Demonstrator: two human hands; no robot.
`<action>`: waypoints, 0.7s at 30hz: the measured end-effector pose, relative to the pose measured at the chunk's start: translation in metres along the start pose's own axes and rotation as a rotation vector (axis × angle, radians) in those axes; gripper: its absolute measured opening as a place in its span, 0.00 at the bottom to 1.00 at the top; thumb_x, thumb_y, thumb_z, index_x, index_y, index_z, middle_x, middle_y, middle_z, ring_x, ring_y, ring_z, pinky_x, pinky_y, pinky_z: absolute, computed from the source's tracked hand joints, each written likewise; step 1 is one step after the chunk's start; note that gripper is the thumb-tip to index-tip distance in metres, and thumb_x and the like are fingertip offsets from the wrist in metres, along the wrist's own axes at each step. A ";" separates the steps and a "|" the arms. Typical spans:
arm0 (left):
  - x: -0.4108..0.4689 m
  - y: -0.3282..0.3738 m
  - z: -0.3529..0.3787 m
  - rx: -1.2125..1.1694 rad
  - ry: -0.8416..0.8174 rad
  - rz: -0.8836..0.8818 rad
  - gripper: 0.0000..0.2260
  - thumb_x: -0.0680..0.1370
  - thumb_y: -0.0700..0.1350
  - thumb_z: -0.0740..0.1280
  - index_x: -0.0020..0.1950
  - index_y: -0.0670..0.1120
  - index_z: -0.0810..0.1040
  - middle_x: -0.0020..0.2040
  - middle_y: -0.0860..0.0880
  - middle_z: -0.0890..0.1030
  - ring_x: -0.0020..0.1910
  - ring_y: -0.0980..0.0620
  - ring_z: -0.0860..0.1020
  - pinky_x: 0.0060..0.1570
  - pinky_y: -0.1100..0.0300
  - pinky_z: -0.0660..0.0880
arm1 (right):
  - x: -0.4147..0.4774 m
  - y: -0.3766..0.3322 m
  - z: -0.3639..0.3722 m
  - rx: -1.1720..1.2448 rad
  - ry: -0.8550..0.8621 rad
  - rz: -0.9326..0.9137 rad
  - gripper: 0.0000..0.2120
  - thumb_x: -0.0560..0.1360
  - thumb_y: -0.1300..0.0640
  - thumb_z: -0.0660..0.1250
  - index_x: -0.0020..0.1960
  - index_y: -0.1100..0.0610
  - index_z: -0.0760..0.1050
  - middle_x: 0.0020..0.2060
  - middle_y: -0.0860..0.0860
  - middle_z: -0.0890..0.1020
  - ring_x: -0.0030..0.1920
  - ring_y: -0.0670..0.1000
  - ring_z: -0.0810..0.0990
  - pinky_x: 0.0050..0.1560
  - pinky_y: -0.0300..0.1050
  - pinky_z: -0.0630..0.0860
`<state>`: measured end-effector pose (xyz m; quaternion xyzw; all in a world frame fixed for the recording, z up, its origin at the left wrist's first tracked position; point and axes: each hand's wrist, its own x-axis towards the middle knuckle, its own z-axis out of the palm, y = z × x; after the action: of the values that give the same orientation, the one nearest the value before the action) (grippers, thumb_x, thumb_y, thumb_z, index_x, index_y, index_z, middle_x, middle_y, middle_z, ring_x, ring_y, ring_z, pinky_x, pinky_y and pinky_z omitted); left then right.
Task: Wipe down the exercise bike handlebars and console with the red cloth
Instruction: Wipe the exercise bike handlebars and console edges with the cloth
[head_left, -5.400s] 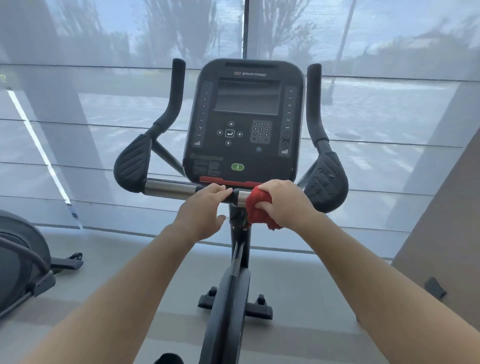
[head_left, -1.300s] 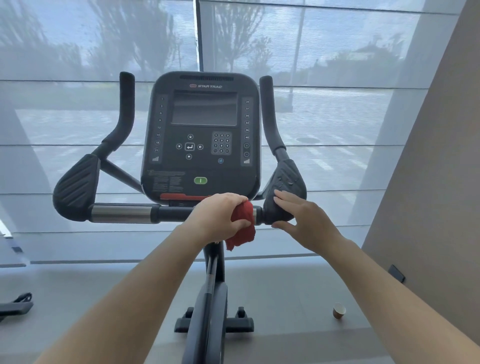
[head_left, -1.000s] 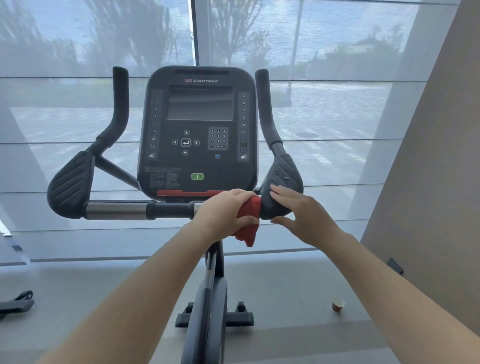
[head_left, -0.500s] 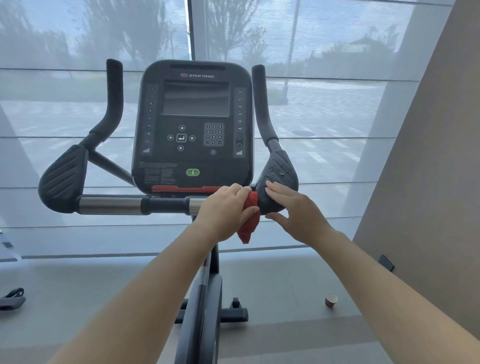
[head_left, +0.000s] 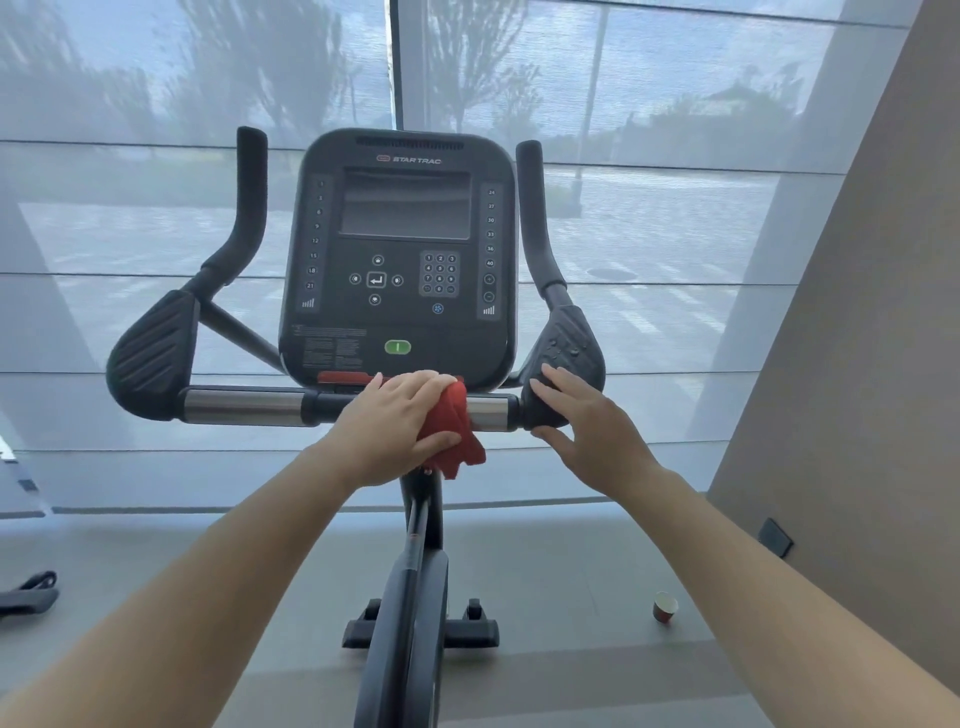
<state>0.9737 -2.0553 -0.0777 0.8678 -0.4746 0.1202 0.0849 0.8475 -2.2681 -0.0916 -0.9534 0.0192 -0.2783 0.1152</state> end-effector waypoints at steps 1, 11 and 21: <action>-0.004 -0.007 -0.001 0.019 0.002 -0.003 0.27 0.76 0.62 0.57 0.72 0.53 0.58 0.71 0.54 0.65 0.70 0.50 0.64 0.70 0.45 0.55 | -0.001 -0.002 0.002 -0.004 0.018 0.004 0.25 0.74 0.58 0.68 0.69 0.59 0.67 0.70 0.53 0.68 0.72 0.53 0.62 0.68 0.44 0.62; 0.005 0.014 0.003 -0.019 0.080 -0.017 0.26 0.76 0.58 0.61 0.71 0.49 0.62 0.68 0.51 0.68 0.67 0.48 0.66 0.67 0.51 0.63 | -0.009 -0.002 0.014 -0.023 0.144 0.012 0.22 0.72 0.60 0.71 0.65 0.60 0.72 0.66 0.56 0.73 0.68 0.56 0.69 0.63 0.41 0.62; 0.032 0.039 0.016 -0.012 0.088 0.094 0.26 0.75 0.59 0.62 0.70 0.51 0.61 0.68 0.53 0.69 0.66 0.49 0.68 0.68 0.52 0.59 | -0.014 0.011 0.013 -0.043 0.198 -0.055 0.22 0.68 0.62 0.74 0.61 0.60 0.76 0.61 0.55 0.78 0.62 0.55 0.76 0.59 0.44 0.70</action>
<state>0.9590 -2.1060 -0.0822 0.8378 -0.5115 0.1591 0.1052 0.8433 -2.2747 -0.1120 -0.9237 0.0102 -0.3735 0.0844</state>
